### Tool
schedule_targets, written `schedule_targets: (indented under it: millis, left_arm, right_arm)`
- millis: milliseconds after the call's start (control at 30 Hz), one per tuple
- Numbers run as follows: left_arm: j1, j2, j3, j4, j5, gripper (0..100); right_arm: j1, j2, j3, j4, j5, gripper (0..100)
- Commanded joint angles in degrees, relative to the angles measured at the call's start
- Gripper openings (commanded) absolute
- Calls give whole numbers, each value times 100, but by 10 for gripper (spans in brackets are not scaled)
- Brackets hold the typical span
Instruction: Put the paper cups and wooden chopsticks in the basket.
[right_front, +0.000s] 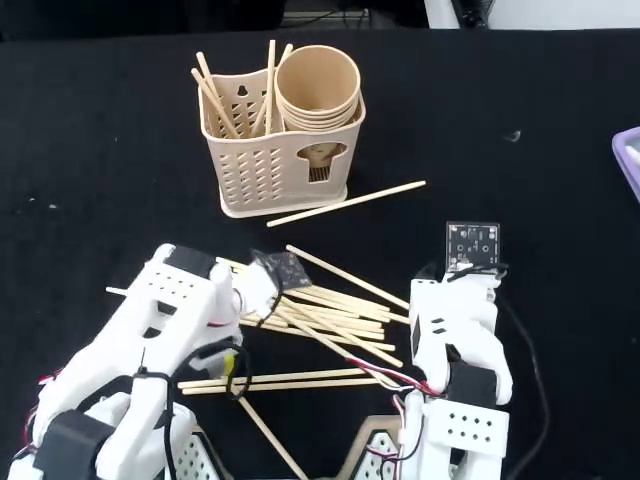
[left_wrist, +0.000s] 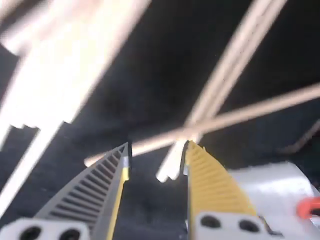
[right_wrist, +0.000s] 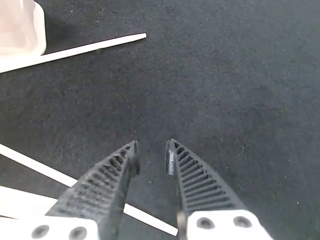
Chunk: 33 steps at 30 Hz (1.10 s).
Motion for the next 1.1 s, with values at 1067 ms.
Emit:
schedule_targets:
  millis: [1067]
  left_arm:
    - [-57,-9,831,-1178,316,220]
  right_arm:
    - [44,-92,-40,-9,229,103]
